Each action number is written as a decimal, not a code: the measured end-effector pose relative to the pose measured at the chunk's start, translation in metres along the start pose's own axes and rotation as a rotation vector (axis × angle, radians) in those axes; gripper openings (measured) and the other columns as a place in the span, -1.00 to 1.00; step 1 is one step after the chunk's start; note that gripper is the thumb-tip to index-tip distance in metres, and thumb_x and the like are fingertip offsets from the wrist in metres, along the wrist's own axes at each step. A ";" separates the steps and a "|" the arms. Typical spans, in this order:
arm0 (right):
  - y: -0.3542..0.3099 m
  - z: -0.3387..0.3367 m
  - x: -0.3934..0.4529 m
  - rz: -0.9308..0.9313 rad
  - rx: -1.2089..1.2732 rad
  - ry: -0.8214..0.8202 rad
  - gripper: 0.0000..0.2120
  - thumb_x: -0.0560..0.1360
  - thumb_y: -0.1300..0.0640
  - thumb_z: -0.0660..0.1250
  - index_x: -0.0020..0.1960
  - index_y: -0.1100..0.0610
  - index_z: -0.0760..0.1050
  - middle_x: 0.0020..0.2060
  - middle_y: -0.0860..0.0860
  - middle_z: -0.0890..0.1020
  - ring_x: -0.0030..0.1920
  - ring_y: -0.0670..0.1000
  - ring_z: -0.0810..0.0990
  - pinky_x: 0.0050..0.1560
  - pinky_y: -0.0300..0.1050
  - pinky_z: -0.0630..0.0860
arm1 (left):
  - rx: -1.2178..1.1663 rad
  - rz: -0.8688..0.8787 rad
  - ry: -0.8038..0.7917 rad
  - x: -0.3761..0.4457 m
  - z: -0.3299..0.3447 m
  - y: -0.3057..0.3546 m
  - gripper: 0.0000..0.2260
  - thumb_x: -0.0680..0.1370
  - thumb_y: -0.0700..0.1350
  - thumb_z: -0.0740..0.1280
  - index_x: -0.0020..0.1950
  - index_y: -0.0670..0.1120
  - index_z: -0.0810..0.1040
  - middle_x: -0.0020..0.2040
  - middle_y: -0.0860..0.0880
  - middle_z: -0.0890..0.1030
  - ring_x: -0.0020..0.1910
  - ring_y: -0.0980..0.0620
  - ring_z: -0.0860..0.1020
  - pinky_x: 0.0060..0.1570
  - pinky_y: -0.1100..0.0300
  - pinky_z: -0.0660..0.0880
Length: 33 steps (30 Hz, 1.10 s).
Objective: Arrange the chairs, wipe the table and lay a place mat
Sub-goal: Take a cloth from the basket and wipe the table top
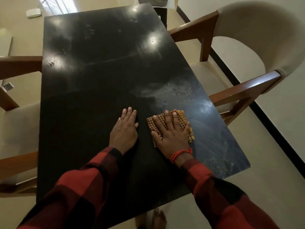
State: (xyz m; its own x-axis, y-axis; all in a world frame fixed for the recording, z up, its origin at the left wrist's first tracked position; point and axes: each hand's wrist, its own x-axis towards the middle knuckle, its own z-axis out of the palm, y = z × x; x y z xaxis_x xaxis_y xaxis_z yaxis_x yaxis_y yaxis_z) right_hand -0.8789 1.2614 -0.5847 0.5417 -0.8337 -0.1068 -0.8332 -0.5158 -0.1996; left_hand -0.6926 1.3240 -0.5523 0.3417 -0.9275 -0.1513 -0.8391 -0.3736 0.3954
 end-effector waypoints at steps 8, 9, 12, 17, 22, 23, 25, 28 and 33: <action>-0.012 -0.007 0.071 -0.047 -0.030 -0.003 -0.42 0.58 -0.33 -0.16 0.60 -0.31 -0.05 0.65 -0.03 -0.03 0.64 0.13 -0.08 0.46 0.51 -0.09 | -0.029 0.031 0.016 0.054 -0.003 -0.004 -0.51 0.70 -0.16 0.08 0.65 -0.12 0.09 0.66 -0.09 0.07 0.64 -0.02 0.02 0.59 0.05 0.04; -0.013 -0.006 0.081 -0.056 -0.032 -0.005 -0.42 0.59 -0.33 -0.15 0.60 -0.32 -0.04 0.65 -0.03 -0.03 0.64 0.13 -0.07 0.46 0.51 -0.08 | -0.044 0.021 0.018 0.061 -0.004 -0.003 -0.50 0.70 -0.16 0.08 0.65 -0.11 0.09 0.66 -0.09 0.07 0.63 -0.01 0.02 0.58 0.06 0.03; -0.019 -0.005 0.106 -0.069 -0.046 0.015 -0.42 0.59 -0.36 -0.14 0.59 -0.32 -0.03 0.65 -0.03 0.00 0.63 0.15 -0.06 0.43 0.54 -0.06 | -0.114 -0.015 0.055 0.076 -0.010 -0.003 -0.50 0.70 -0.19 0.10 0.65 -0.09 0.09 0.66 -0.07 0.06 0.63 0.02 0.03 0.58 0.08 0.04; -0.029 -0.011 0.146 -0.150 -0.041 -0.010 -0.29 0.49 -0.49 -0.21 0.59 -0.31 -0.02 0.65 -0.03 -0.02 0.64 0.15 -0.11 0.44 0.53 -0.10 | -0.194 -0.080 0.130 0.091 -0.015 -0.005 -0.48 0.68 -0.24 0.12 0.64 -0.07 0.14 0.66 -0.04 0.08 0.63 0.04 0.05 0.57 0.03 0.12; -0.030 -0.016 0.181 -0.272 -0.057 -0.046 -0.36 0.55 -0.43 -0.13 0.60 -0.32 -0.06 0.66 -0.04 -0.06 0.64 0.13 -0.12 0.43 0.54 -0.12 | -0.194 -0.106 0.131 0.097 -0.015 0.004 -0.48 0.68 -0.25 0.12 0.64 -0.05 0.14 0.65 -0.04 0.11 0.62 0.05 0.06 0.57 0.04 0.12; -0.024 -0.017 0.183 -0.285 -0.055 -0.043 -0.38 0.57 -0.42 -0.10 0.60 -0.33 -0.06 0.66 -0.04 -0.06 0.64 0.13 -0.12 0.44 0.54 -0.13 | -0.193 -0.112 0.128 0.099 -0.014 0.006 -0.49 0.68 -0.24 0.12 0.64 -0.05 0.14 0.65 -0.03 0.11 0.62 0.05 0.06 0.57 0.03 0.13; -0.006 -0.019 0.187 -0.272 -0.039 -0.025 -0.40 0.58 -0.39 -0.07 0.59 -0.34 -0.05 0.65 -0.06 -0.05 0.64 0.12 -0.11 0.45 0.53 -0.15 | -0.185 -0.120 0.119 0.104 -0.013 0.014 -0.49 0.69 -0.24 0.13 0.64 -0.05 0.14 0.65 -0.04 0.11 0.62 0.03 0.07 0.57 0.01 0.13; 0.031 -0.026 0.191 -0.205 -0.023 -0.011 -0.41 0.58 -0.39 -0.07 0.58 -0.36 -0.05 0.65 -0.08 -0.05 0.64 0.10 -0.11 0.46 0.52 -0.14 | -0.161 -0.132 0.102 0.111 -0.009 0.030 -0.50 0.70 -0.21 0.12 0.64 -0.07 0.12 0.65 -0.06 0.10 0.62 0.02 0.07 0.58 0.05 0.08; 0.103 -0.046 0.199 -0.097 -0.041 -0.025 -0.40 0.58 -0.40 -0.08 0.58 -0.37 -0.11 0.65 -0.09 -0.09 0.64 0.09 -0.15 0.46 0.51 -0.12 | -0.132 -0.083 0.076 0.128 -0.001 0.062 -0.51 0.70 -0.18 0.12 0.64 -0.08 0.10 0.65 -0.06 0.09 0.63 0.02 0.04 0.58 0.08 0.00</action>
State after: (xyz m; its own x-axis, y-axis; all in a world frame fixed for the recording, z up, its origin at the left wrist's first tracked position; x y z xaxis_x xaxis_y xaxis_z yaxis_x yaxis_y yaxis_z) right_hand -0.8622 1.0328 -0.5815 0.6221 -0.7748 -0.1130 -0.7804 -0.6018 -0.1697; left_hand -0.7002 1.1818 -0.5460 0.4427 -0.8884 -0.1219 -0.7454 -0.4402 0.5006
